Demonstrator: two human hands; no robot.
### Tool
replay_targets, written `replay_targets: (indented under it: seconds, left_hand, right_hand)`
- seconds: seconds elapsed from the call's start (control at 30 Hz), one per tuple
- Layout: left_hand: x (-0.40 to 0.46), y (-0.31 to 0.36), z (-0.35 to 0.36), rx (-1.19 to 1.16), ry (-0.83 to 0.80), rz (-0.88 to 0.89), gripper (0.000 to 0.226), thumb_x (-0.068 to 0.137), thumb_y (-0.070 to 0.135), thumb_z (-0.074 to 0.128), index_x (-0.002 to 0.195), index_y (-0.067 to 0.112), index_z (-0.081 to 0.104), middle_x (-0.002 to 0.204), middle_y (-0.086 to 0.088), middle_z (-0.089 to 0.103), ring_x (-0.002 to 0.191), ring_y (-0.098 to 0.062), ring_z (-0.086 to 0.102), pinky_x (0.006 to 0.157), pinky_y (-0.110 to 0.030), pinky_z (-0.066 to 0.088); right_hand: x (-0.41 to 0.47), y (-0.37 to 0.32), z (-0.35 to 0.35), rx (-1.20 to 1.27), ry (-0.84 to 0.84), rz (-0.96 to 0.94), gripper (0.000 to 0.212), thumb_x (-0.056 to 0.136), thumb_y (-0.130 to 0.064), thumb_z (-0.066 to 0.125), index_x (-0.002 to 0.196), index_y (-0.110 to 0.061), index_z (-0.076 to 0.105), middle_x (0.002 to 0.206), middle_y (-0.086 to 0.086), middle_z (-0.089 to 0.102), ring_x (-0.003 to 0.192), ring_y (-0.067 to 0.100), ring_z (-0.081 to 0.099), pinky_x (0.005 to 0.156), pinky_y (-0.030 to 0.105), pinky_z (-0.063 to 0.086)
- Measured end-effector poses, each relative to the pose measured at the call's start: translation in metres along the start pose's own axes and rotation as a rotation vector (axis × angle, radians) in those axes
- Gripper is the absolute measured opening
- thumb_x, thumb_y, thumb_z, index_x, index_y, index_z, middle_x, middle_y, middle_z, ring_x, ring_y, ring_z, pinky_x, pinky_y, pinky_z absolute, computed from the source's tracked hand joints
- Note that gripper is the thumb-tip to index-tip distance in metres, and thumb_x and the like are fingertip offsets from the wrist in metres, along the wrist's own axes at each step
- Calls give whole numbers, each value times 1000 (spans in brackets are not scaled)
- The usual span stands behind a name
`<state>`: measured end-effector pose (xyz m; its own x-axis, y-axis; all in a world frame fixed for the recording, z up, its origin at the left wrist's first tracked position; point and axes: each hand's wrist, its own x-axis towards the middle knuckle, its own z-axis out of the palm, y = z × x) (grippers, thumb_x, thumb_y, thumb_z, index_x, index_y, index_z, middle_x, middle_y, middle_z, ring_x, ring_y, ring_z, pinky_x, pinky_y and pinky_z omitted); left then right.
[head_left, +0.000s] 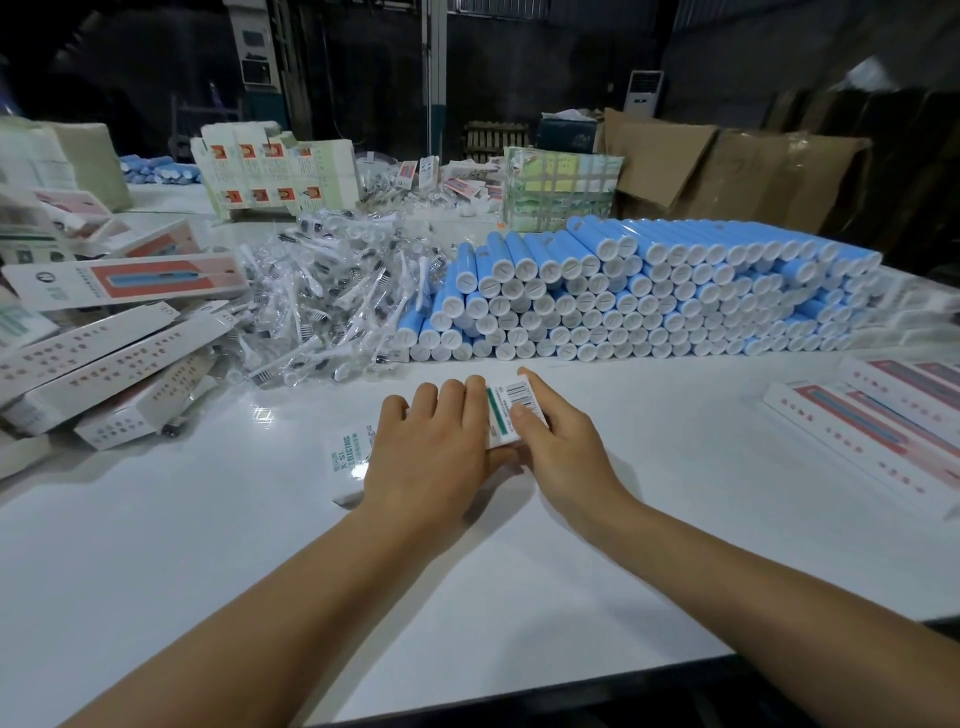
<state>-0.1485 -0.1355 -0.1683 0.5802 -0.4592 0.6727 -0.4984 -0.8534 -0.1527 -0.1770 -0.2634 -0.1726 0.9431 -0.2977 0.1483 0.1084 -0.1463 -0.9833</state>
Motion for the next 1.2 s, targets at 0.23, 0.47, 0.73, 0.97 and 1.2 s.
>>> replay_targets:
  seconds: [0.23,0.47,0.73,0.97,1.2]
  left_hand:
    - [1,-1,-3,50,-38,-11,71,79,62,45,108,1,65,82,-9,63,69,-28,59,60,-37,44]
    - [2,-3,-5,10,-90,-31,72,79,62,50,113,1,64,86,-10,65,74,-30,62,63,-38,46]
    - [6,-5,-10,-8,-187,-63,84,83,66,23,132,3,50,107,-10,61,93,-30,58,74,-40,42]
    - [27,-32,-20,-1230,107,-583,48,93,63,30,96,25,60,80,2,65,74,-11,62,61,-30,42]
    - [22,-48,-8,-2197,-126,-1543,61,89,70,35,98,15,57,84,-20,72,72,-38,71,66,-55,49]
  right_hand:
    - [2,-1,0,56,-24,13,49,98,-12,49,145,-21,39,105,-3,69,94,17,66,91,40,53]
    - [3,-2,-2,104,-62,52,47,99,-12,44,145,-19,36,106,-2,68,93,14,66,83,34,56]
    - [-1,-2,-2,111,-140,-48,44,101,-22,42,144,-25,37,108,1,67,85,13,62,70,28,50]
    - [2,3,-6,133,-38,-150,37,84,-46,43,120,-45,49,98,-13,66,81,4,61,65,23,49]
    - [-2,8,1,-82,-199,-193,28,82,-51,48,108,-59,50,95,-17,61,74,-1,54,66,17,43]
